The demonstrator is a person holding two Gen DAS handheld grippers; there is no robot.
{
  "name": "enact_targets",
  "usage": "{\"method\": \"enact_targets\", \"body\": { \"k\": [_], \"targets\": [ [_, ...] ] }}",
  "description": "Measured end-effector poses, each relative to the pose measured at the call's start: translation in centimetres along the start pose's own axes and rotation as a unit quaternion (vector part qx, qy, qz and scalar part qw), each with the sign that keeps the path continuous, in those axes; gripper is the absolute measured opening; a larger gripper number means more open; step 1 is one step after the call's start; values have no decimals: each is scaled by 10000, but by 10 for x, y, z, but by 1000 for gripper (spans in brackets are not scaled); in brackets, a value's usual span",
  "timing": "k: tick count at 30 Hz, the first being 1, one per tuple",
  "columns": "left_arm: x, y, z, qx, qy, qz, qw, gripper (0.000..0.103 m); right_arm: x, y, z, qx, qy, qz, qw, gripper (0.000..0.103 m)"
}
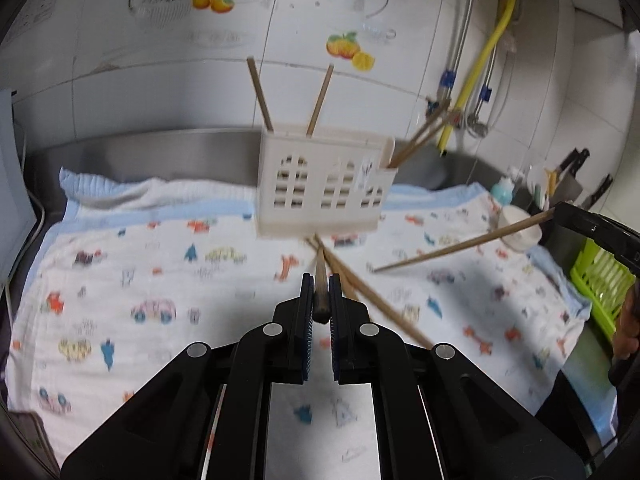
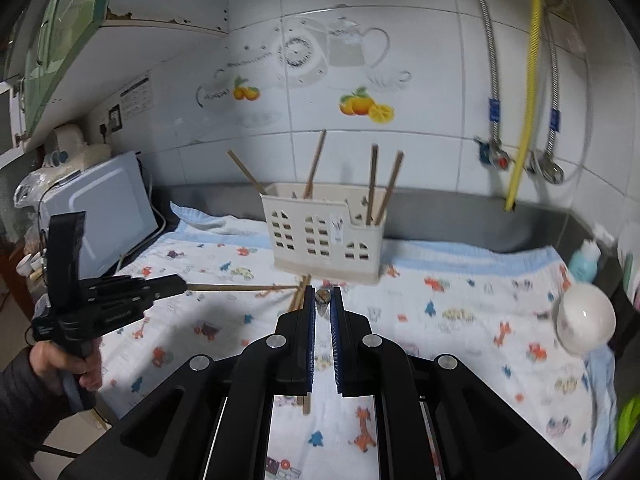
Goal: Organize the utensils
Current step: 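Lift the chopstick toward the white holder with the left tool while the right tool lifts its own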
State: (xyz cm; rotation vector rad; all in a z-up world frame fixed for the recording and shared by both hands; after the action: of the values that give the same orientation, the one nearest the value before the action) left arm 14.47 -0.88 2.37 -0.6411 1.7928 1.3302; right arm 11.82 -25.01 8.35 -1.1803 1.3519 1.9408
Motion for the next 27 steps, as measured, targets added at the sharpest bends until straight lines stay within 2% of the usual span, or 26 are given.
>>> {"method": "enact_targets", "body": {
  "k": [9,18,27],
  "targets": [
    [-39,-16,-2,79,-117,-238,9996,6,-48,-14,3,-189,249,165,9994,7],
    [-75,-27,-11,115,-432,-286,9986,6,-98,-16,-1,-27,537,97,9985,7],
    [-127,-8,-20,191,-720,-601,9954,4,-157,-12,-5,224,752,24,9969,7]
  ]
}}
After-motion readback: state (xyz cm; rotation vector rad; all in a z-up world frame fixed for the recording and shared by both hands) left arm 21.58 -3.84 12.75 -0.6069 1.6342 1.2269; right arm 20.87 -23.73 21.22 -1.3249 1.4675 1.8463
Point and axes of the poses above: each gripper's, at about its wrist camera, not at the fingertips, and y roughly against the way its jaws point, z to its left, x to its underside, the point moved 3 cm from there along -y, roughly the way its jaws point, and after that the axes turned 5 degrees about -y, right-handed, at the moved point
